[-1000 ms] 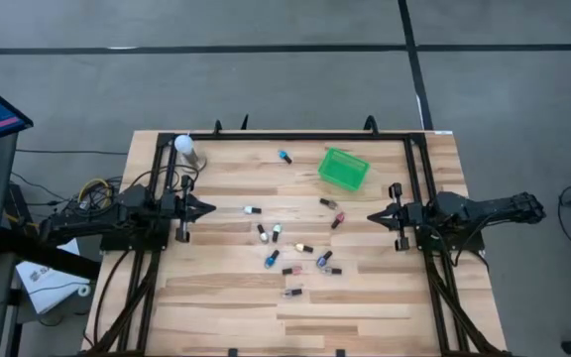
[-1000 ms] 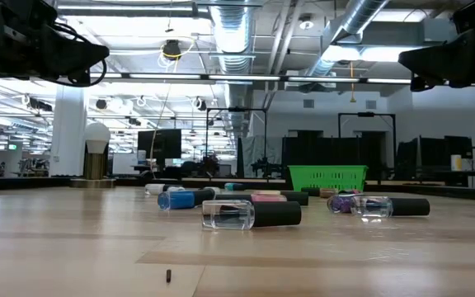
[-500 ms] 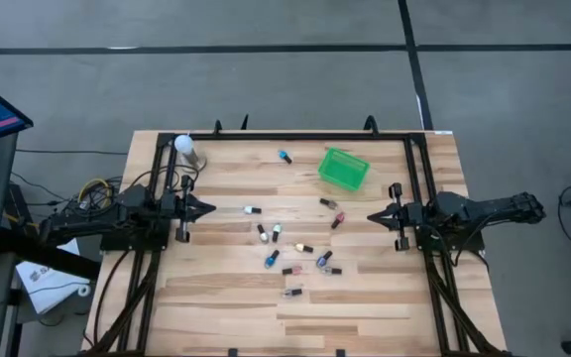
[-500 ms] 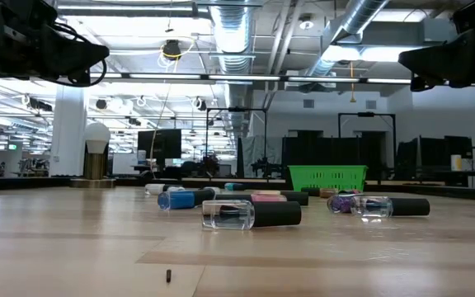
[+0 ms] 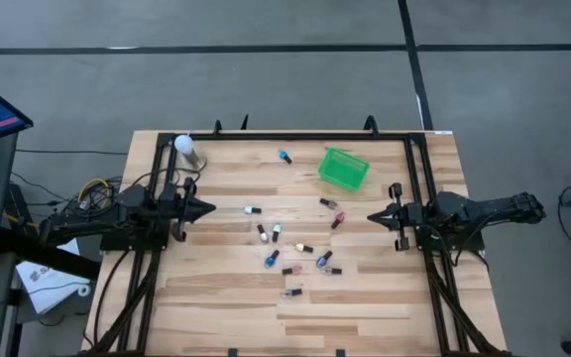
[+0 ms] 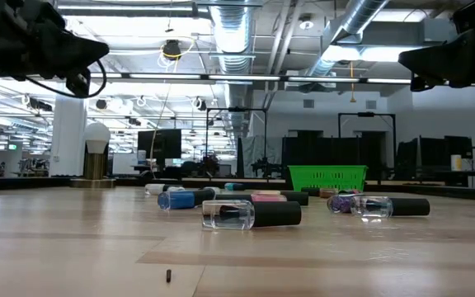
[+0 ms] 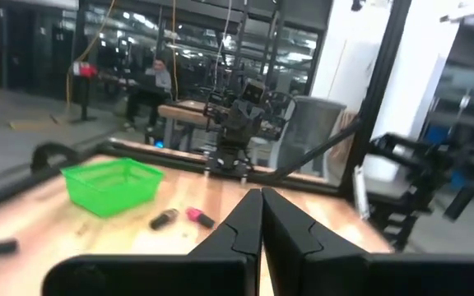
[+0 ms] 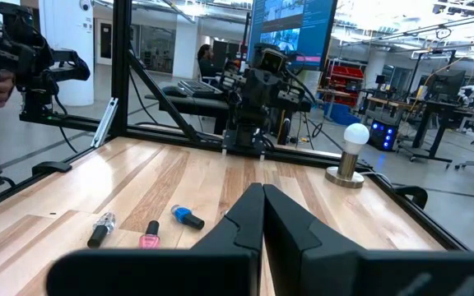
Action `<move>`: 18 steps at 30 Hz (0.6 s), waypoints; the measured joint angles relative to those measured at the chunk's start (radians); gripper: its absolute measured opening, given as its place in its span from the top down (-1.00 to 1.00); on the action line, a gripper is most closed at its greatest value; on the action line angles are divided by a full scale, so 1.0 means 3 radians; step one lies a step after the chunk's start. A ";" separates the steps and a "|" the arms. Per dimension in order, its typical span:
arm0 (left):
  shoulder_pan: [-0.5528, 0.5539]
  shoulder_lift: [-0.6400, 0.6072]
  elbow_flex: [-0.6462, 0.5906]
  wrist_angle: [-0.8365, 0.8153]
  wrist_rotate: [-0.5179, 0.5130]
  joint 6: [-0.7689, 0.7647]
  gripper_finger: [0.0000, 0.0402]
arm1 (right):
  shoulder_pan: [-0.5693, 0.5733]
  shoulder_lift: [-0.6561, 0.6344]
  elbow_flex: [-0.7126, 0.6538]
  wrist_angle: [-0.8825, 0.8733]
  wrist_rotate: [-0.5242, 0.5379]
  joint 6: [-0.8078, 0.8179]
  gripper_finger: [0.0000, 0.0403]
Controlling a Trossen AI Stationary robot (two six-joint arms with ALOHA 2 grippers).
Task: Pick & Place Nail Polish
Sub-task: Put the top left white nail polish into the green bin
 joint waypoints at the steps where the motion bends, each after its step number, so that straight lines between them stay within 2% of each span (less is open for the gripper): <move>1: 0.0001 0.0000 0.0001 0.0000 -0.0001 -0.0091 1.00 | 0.0000 0.0000 0.0000 0.0000 0.0001 0.0000 1.00; 6: 0.0001 0.0000 0.0000 0.0014 0.0000 -0.0162 1.00 | -0.0001 0.0000 0.0000 -0.0001 0.0001 -0.0016 1.00; 10: 0.0001 0.0000 0.0000 0.0029 0.0000 -0.0160 1.00 | -0.0061 0.0000 0.0000 0.0016 0.0118 -0.0383 1.00; 14: 0.0001 0.0001 0.0001 0.0058 0.0000 -0.0163 1.00 | -0.0128 0.0000 0.0000 0.0021 0.0120 -0.0460 1.00; 18: 0.0000 0.0001 0.0001 0.0464 -0.0149 -0.0404 1.00 | -0.0148 0.0000 0.0000 0.0038 0.0119 -0.0461 1.00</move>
